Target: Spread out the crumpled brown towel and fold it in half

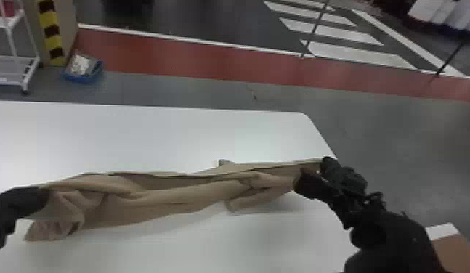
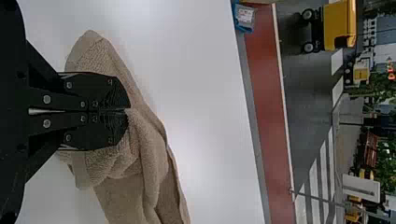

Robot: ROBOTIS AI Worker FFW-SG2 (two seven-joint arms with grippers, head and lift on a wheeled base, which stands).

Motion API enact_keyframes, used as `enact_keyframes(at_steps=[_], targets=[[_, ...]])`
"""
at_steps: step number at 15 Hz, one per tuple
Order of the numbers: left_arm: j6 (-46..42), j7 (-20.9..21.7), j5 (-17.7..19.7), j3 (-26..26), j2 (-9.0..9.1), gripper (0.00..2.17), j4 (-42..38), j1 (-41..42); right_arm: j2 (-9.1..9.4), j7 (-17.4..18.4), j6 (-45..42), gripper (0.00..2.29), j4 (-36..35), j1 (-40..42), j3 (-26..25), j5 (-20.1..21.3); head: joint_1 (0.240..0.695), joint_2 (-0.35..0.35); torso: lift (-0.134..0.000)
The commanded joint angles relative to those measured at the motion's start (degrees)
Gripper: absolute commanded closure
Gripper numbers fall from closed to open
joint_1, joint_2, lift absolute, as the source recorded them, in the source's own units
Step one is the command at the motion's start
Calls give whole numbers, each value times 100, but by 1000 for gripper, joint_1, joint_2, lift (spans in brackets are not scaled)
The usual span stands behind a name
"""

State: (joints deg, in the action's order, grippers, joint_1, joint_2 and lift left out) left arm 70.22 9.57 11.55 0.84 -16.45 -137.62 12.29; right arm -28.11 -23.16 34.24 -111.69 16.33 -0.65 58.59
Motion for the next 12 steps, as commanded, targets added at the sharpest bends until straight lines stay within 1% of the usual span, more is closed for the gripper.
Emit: enact_keyframes(at_steps=[1,2,3,4,6,7,8,9,11,12], targets=[[-30,115,-206,-40,-113,1872,385,-157,-107,-57,-18,1241,-151,274,4,100,695,-313,-123],[-47,107,-233,-31,-95,1602,517,-183,-107,-57,-35,1241,-160,326,4,136,695,-291,-123],[-47,133,-224,-31,-77,778,508,-139,-107,-65,-35,1241,-195,353,4,171,695,-281,-123],[-47,151,-224,-31,-60,-1,473,-113,-98,-109,-35,1241,-204,353,4,180,695,-275,-123],[41,177,-233,-84,-60,-1,306,-16,-80,-145,-35,1241,-283,423,4,241,695,-273,-123],[269,344,-233,-224,-69,9,122,45,-80,-136,-35,1241,-309,441,-5,241,695,-274,-123],[568,599,-233,-383,-69,19,-19,98,-80,-145,-35,1241,-336,458,-14,241,695,-274,-123],[691,783,-250,-558,-77,29,-142,195,-89,-145,-35,1241,-336,441,-23,241,695,-275,-123],[761,810,-101,-804,-51,76,-256,318,-80,-145,-18,1241,-336,432,-31,241,695,-274,-123],[761,775,14,-813,-7,97,-230,344,-72,-145,-35,1241,-336,441,-49,250,695,-267,-123]])
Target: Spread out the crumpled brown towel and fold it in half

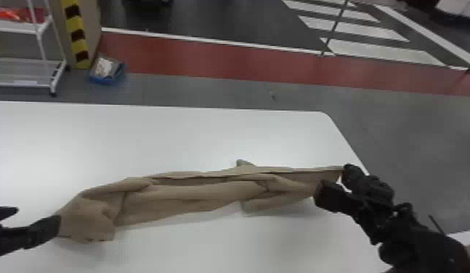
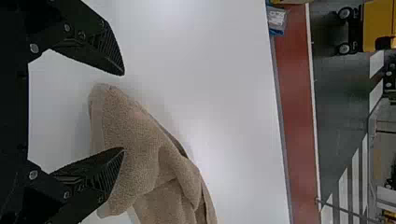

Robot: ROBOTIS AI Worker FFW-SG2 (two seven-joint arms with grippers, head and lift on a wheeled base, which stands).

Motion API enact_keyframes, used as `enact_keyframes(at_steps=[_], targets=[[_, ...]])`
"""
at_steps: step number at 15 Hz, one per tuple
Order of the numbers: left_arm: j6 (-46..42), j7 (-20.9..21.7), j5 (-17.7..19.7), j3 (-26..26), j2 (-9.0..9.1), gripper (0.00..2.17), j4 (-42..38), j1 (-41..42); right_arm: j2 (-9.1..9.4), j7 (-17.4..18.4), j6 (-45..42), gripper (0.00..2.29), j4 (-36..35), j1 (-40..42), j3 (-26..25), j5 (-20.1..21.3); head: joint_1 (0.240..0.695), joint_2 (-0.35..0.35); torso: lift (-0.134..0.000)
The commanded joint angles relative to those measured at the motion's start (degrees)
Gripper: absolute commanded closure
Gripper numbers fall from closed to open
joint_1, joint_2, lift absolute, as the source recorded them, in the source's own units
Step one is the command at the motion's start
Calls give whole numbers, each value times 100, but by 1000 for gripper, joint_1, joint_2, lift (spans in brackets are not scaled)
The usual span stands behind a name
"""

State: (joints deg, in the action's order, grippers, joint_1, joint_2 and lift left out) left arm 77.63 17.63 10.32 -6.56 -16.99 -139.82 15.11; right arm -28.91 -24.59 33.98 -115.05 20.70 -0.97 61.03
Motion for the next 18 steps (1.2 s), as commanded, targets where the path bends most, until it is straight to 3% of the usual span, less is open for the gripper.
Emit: enact_keyframes(at_steps=[1,3,8,13,16,18], targets=[[20,-75,225,-74,161,147,60,62,35,-2,-9,1241,0,5,0,41,695,-261,-123],[20,-66,366,-83,337,205,350,-17,61,-2,-27,1241,-18,40,18,76,695,-264,-123],[-50,-119,796,-232,390,198,1273,-518,52,-2,-27,1241,-88,110,9,85,695,-270,-123],[-103,-101,788,-197,443,238,1563,-650,70,-2,-45,1241,-88,92,9,102,695,-260,-123],[-103,4,752,-197,434,697,1572,-650,123,7,-45,1241,-53,31,18,94,695,-262,-123],[-85,57,735,-223,416,1136,1528,-650,140,7,-45,1241,-26,-13,18,85,695,-264,-123]])
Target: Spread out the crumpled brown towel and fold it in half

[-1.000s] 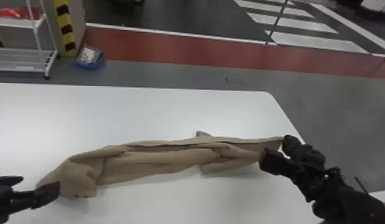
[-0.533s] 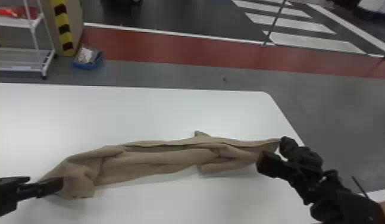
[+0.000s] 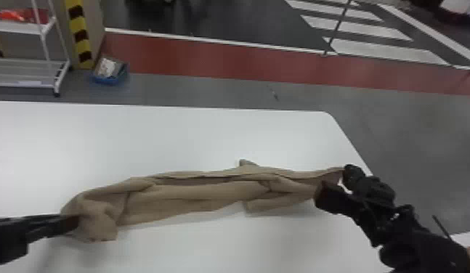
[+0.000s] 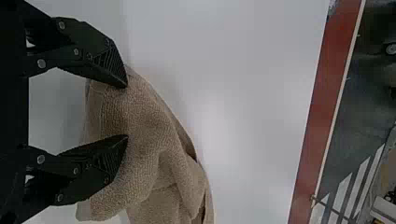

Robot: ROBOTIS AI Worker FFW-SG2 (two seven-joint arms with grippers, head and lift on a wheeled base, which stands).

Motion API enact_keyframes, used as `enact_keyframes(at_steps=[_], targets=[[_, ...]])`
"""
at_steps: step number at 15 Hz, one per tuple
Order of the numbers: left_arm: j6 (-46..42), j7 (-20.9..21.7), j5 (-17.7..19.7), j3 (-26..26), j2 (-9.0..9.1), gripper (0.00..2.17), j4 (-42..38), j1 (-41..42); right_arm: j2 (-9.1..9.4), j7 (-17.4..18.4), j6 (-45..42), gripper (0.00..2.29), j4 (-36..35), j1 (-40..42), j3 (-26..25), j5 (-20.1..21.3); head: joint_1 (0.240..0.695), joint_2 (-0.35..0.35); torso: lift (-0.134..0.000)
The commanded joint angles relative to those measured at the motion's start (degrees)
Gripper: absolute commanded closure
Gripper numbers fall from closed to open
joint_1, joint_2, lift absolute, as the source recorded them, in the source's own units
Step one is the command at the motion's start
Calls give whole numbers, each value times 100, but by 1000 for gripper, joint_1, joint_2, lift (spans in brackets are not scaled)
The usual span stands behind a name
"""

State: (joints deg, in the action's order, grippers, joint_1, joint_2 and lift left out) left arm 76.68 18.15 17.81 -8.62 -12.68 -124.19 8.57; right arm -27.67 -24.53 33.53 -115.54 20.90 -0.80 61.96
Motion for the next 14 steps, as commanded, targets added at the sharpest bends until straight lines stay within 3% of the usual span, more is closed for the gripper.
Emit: enact_keyframes(at_steps=[1,3,6,8,11,14], targets=[[28,5,-15,-26,-24,1379,-53,13,16,1,0,1241,58,-68,1,-8,695,-263,-123],[63,-39,-41,-140,-24,1710,-220,39,7,1,18,1241,119,-165,-8,-79,695,-261,-123],[221,-83,-85,-422,-60,1710,-615,13,-2,-96,88,1241,110,-350,-78,-386,695,-246,-123],[590,-92,-67,-641,-103,1713,-800,-181,-2,-342,387,1241,-13,-525,-122,-878,695,-232,-123],[608,-198,12,-826,-323,1713,-826,-620,42,-1045,1459,1241,-232,-1053,-570,-2373,695,-192,-123],[608,-206,20,-799,-358,1713,-826,-928,332,-1924,1899,1244,-232,-1835,-1019,-3717,695,-172,-123]])
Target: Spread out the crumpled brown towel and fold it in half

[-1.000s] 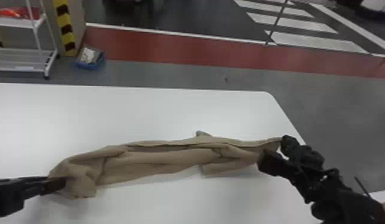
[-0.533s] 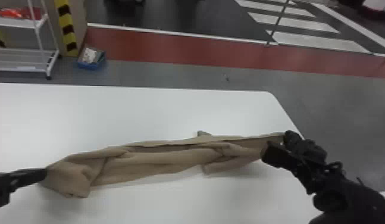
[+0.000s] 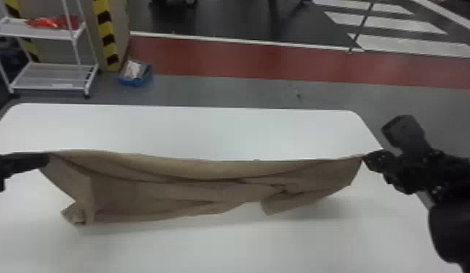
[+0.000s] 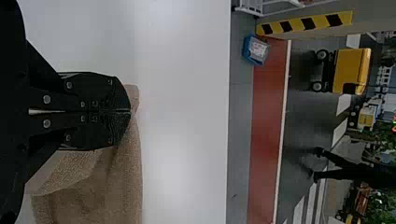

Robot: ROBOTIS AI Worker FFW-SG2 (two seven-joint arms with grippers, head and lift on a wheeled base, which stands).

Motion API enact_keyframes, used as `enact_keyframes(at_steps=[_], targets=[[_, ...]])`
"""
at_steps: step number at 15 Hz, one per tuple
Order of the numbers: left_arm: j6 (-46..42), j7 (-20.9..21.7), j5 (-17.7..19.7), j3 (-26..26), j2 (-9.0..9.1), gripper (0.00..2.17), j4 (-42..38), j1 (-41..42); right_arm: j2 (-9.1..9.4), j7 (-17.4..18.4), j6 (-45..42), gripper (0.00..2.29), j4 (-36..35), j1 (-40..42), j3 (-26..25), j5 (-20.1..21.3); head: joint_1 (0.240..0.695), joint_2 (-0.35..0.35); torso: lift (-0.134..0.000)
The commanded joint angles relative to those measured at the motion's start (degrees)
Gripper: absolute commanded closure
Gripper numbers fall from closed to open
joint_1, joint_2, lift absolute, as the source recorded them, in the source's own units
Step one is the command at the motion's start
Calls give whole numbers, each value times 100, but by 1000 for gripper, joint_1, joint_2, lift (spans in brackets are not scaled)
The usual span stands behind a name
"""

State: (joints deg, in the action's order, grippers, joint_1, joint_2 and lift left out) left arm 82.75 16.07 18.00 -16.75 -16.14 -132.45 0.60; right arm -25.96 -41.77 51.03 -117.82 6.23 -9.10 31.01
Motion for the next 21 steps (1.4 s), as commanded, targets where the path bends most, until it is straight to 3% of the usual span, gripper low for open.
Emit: enact_keyframes(at_steps=[1,2,4,6,8,9,12,15,16,19,20,21], targets=[[1,-16,2,14,-12,1713,0,-209,328,-384,325,1244,-4,-605,-198,-912,695,-164,-123],[-17,-104,2,93,-4,1710,26,-332,460,-499,431,1241,-4,-781,-180,-1035,695,-129,-123],[-105,-209,-15,365,23,1710,281,-640,926,-595,659,1244,31,-1273,-171,-1492,695,-92,-123],[-245,-350,-33,690,32,1710,808,-1141,1225,-604,712,1241,347,-1853,-171,-1651,695,-50,-123],[-667,-491,-103,1051,32,1713,1608,-1827,1330,-578,554,1244,1059,-2503,-162,-1633,661,-34,-123],[-773,-508,-68,1121,14,1710,1933,-2125,1321,-578,554,1244,1305,-2767,-101,-1598,642,-30,-123],[-1651,-631,-112,1455,-21,1713,3111,-3101,1023,-622,554,1244,2219,-3646,101,-1571,555,-35,-123],[-2460,-693,-270,1692,-56,1713,3884,-3822,856,-666,518,1244,2931,-4516,356,-1501,485,-39,-123],[-2583,-728,-314,1728,-30,1710,4043,-4006,820,-666,448,1244,3169,-4824,382,-1457,437,-38,-123],[-2583,-719,-323,1648,-12,1710,4095,-4252,601,-666,360,1244,3283,-5228,339,-1528,367,-46,-123],[-2583,-693,-218,1464,-48,1713,3990,-4085,574,-666,466,1244,3212,-5166,356,-1580,345,-51,-123],[-2566,-666,-68,1227,-118,1710,3673,-3707,434,-674,571,1244,2984,-4868,391,-1695,320,-55,-123]])
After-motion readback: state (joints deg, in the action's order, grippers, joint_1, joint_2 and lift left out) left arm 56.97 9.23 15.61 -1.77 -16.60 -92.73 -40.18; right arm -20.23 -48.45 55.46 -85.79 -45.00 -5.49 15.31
